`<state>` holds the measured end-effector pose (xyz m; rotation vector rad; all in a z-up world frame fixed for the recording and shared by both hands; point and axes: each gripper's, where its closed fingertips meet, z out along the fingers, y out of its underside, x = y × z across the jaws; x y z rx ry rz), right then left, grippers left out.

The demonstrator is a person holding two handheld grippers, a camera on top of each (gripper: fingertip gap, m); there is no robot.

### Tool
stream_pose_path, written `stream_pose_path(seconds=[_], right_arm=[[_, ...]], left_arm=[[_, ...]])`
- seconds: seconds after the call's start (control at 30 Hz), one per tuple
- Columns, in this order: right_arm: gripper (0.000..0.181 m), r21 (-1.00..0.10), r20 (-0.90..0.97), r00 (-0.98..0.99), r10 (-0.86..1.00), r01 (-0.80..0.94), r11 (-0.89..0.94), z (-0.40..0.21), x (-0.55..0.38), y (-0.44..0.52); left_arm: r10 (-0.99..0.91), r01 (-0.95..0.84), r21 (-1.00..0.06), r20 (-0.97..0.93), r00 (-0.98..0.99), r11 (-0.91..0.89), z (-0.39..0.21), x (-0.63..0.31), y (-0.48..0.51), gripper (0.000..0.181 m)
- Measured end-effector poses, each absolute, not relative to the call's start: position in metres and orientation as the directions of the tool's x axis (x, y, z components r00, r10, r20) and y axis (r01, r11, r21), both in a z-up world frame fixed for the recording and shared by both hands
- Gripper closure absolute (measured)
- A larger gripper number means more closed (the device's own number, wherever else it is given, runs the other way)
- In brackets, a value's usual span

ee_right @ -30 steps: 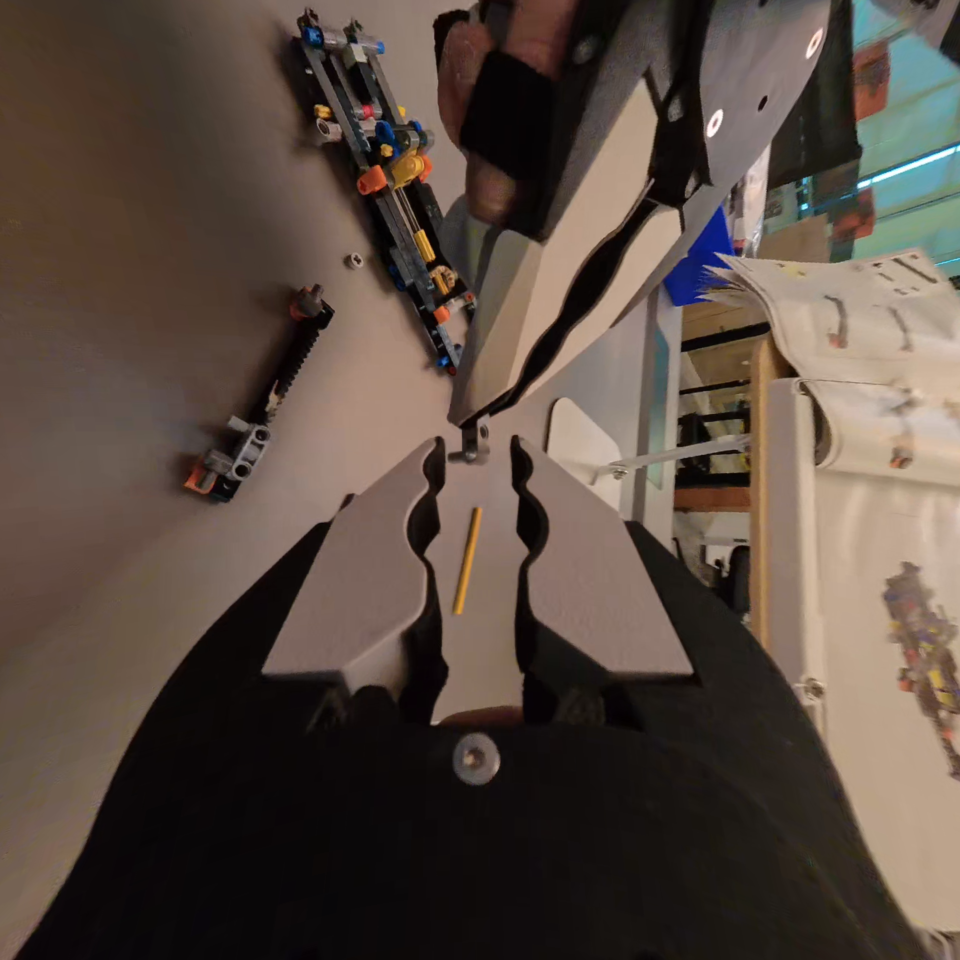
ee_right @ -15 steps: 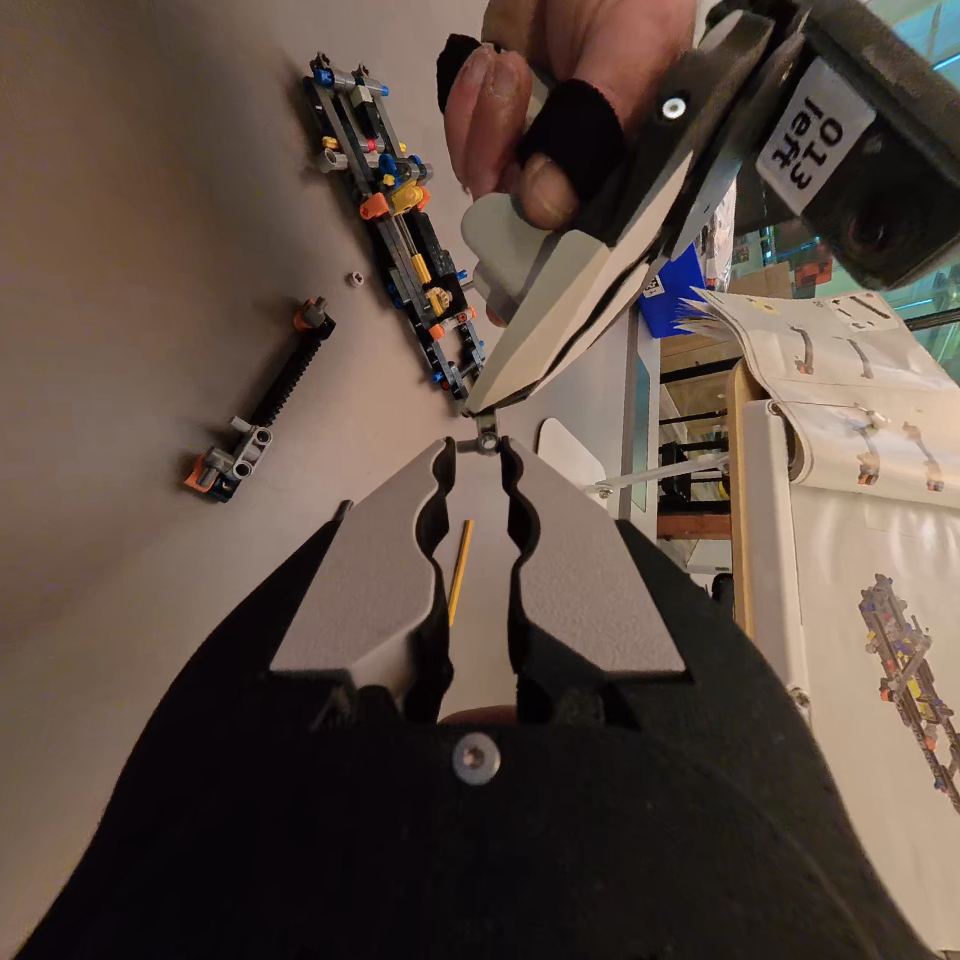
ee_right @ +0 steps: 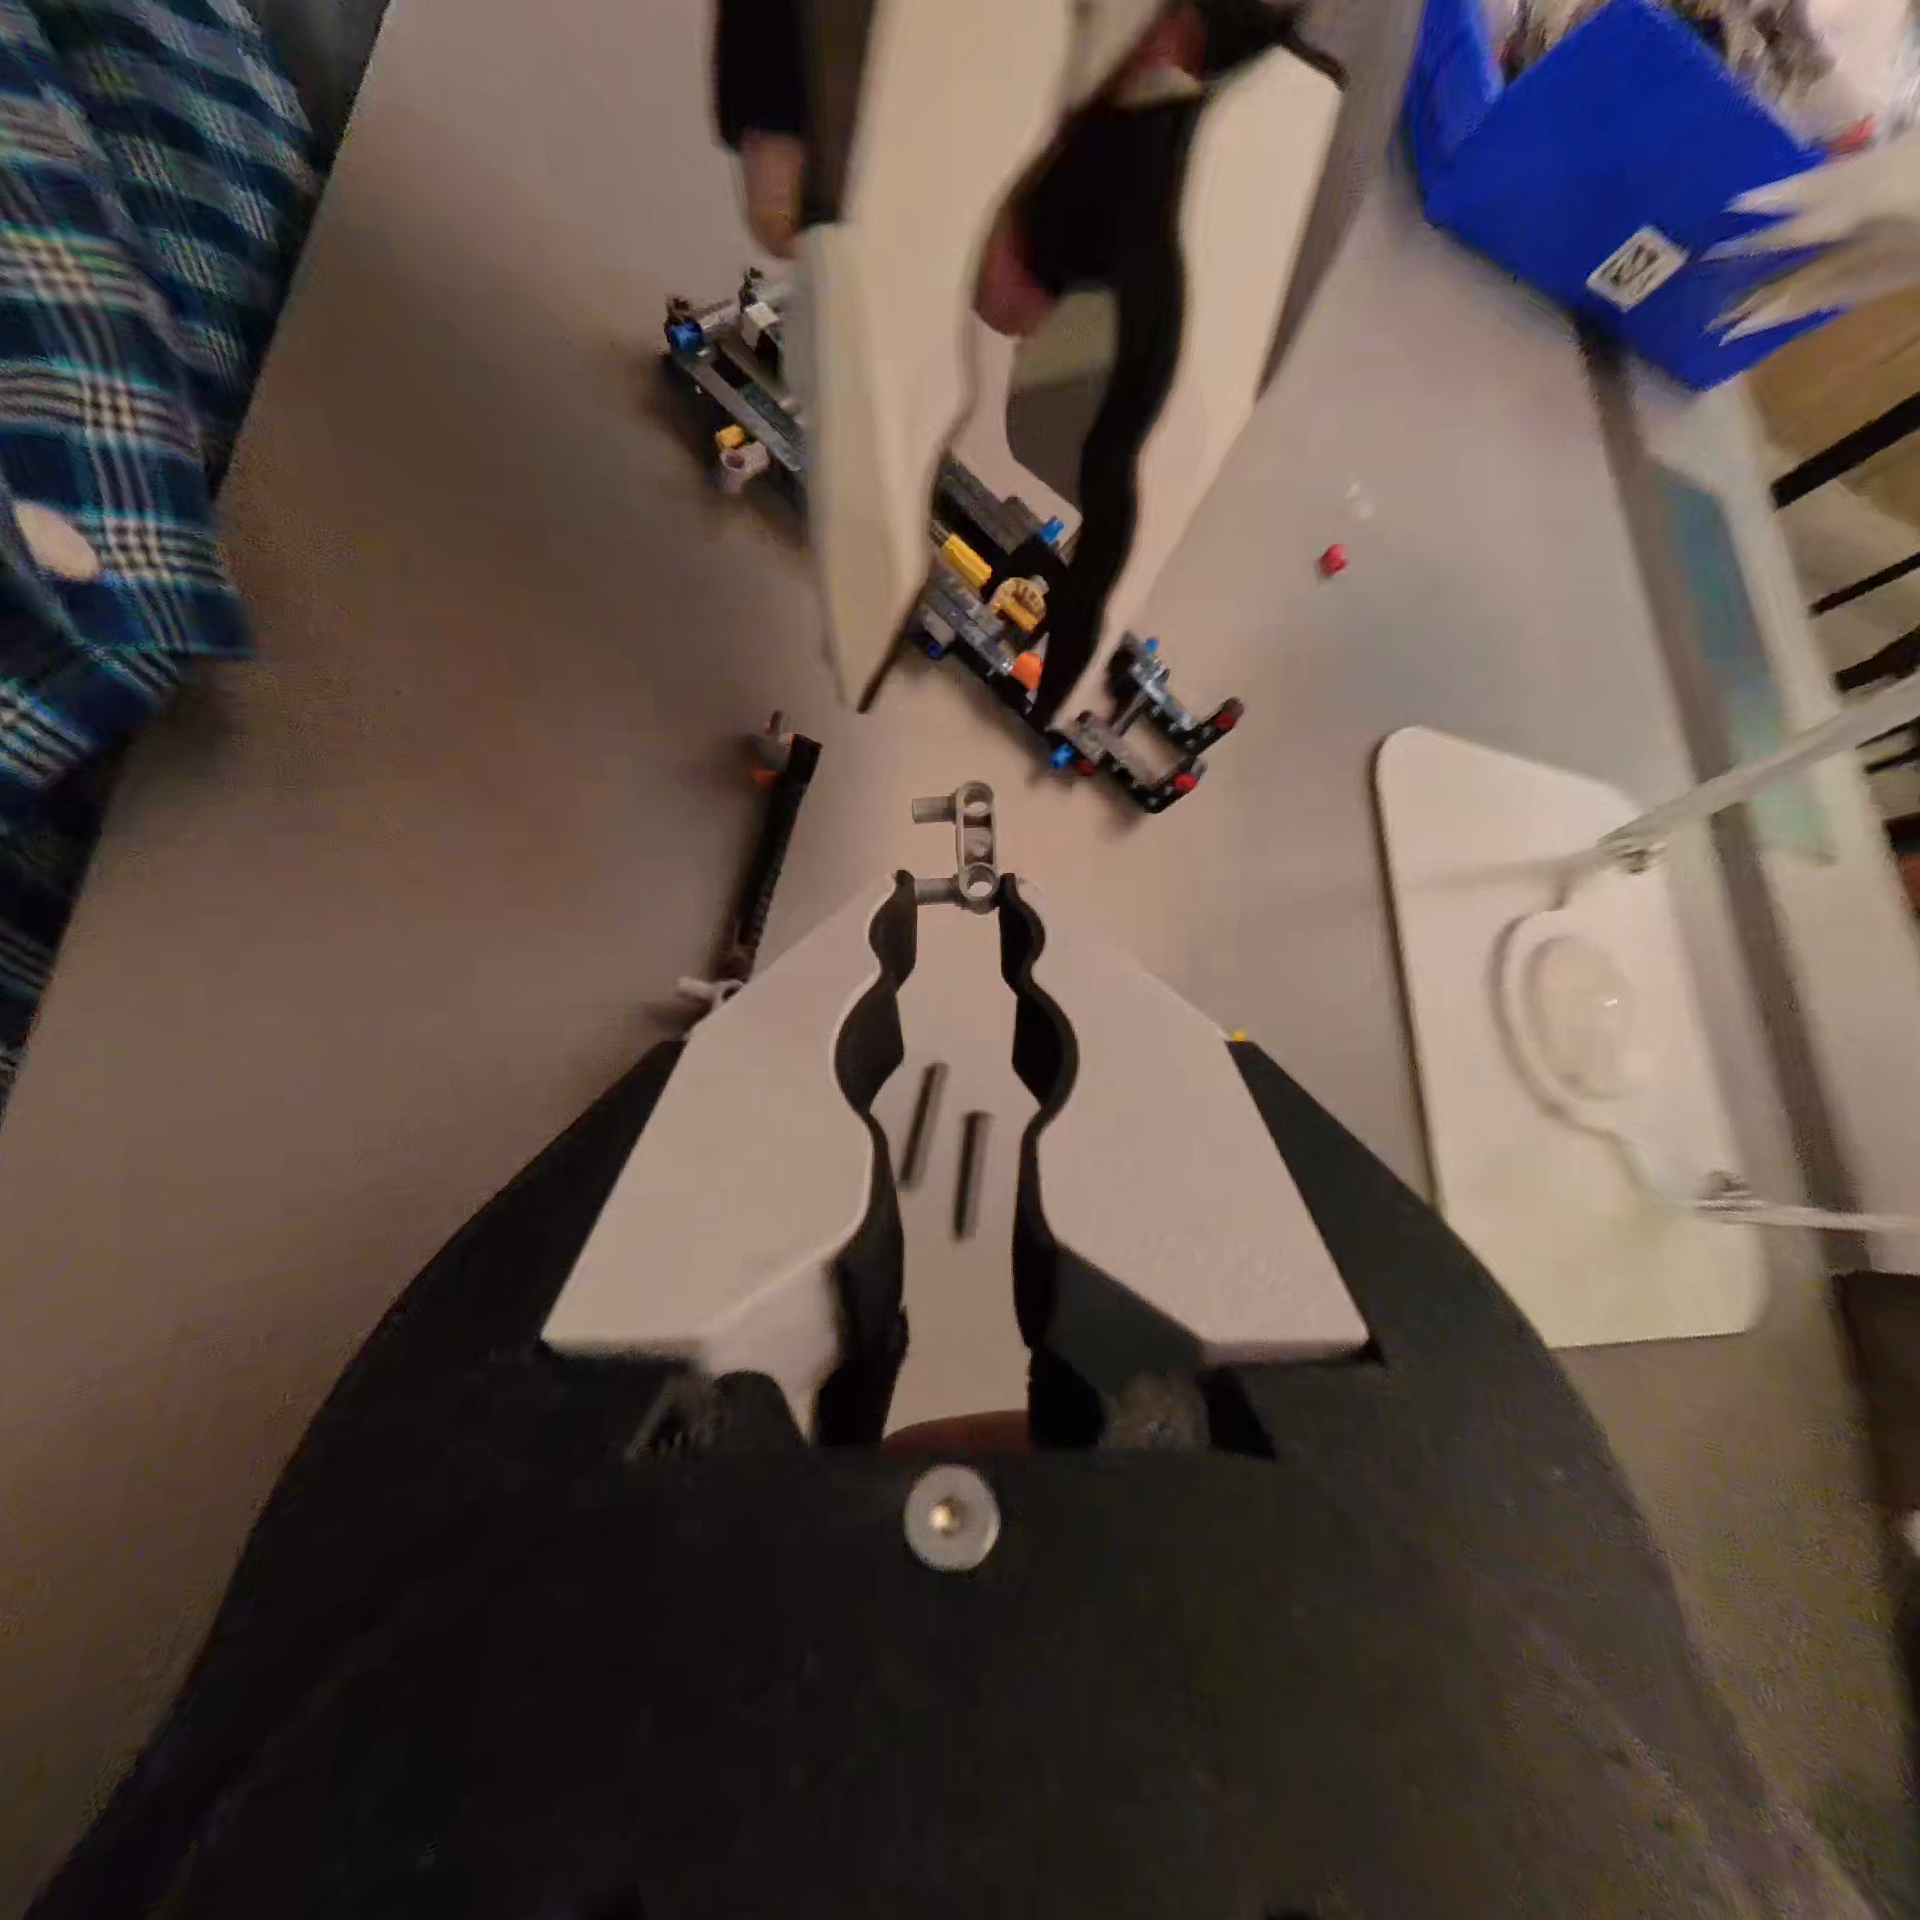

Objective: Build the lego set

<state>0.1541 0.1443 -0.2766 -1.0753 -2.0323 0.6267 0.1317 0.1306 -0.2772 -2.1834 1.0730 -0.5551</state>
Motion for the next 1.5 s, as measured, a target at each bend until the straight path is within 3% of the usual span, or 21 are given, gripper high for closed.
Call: stream_pose_path(seconds=[0.2,0.4,0.97,1.3,1.5], right_arm=[[0.168,-0.744,0.083,-0.344,0.935,0.603,0.287,-0.304,0.146,0.122],[0.168,-0.694,-0.021,-0.299,0.954,0.691,0.201,-0.324,0.135,0.112],[0.169,-0.647,-0.038,-0.216,0.976,0.75,0.141,-0.333,0.128,0.12],[0.169,-0.635,-0.051,-0.213,0.976,0.761,0.133,-0.335,0.126,0.119],[0.169,-0.625,-0.042,-0.216,0.976,0.767,0.143,-0.335,0.125,0.117]], left_arm=[[-0.848,-0.776,-0.529,-0.181,0.498,-0.343,-0.319,0.117,0.104,0.144],[-0.829,-0.796,-0.523,-0.266,0.492,-0.305,-0.325,0.116,0.11,0.151],[-0.856,-0.848,-0.471,-0.307,0.415,-0.242,-0.334,0.116,0.116,0.147],[-0.864,-0.85,-0.462,-0.286,0.414,-0.255,-0.337,0.113,0.111,0.164],[-0.86,-0.843,-0.472,-0.286,0.422,-0.257,-0.337,0.115,0.111,0.163]])
